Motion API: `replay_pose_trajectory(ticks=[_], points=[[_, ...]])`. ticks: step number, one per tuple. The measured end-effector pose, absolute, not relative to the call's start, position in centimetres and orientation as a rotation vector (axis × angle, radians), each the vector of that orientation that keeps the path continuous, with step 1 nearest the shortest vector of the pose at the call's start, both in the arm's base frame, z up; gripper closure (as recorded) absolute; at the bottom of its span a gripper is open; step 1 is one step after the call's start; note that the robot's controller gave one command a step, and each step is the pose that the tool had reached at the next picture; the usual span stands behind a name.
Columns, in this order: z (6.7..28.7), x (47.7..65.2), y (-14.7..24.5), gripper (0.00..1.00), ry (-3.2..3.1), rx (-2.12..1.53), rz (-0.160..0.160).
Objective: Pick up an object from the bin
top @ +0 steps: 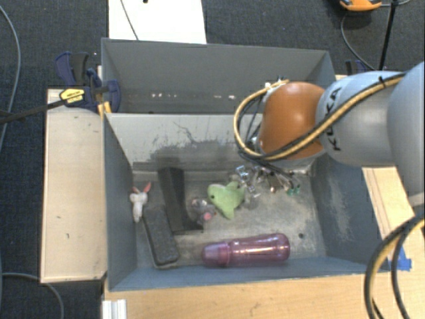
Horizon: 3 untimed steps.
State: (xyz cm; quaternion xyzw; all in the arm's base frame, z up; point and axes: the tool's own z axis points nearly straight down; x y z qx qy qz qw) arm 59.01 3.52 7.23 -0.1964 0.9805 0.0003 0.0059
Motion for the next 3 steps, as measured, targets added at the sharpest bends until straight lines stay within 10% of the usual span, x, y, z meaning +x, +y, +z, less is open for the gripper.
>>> replay_pose_trajectory(ticks=[3], points=[[11.4, 59.1, 3.5, 1.00, 3.066, -0.608, 0.000]])
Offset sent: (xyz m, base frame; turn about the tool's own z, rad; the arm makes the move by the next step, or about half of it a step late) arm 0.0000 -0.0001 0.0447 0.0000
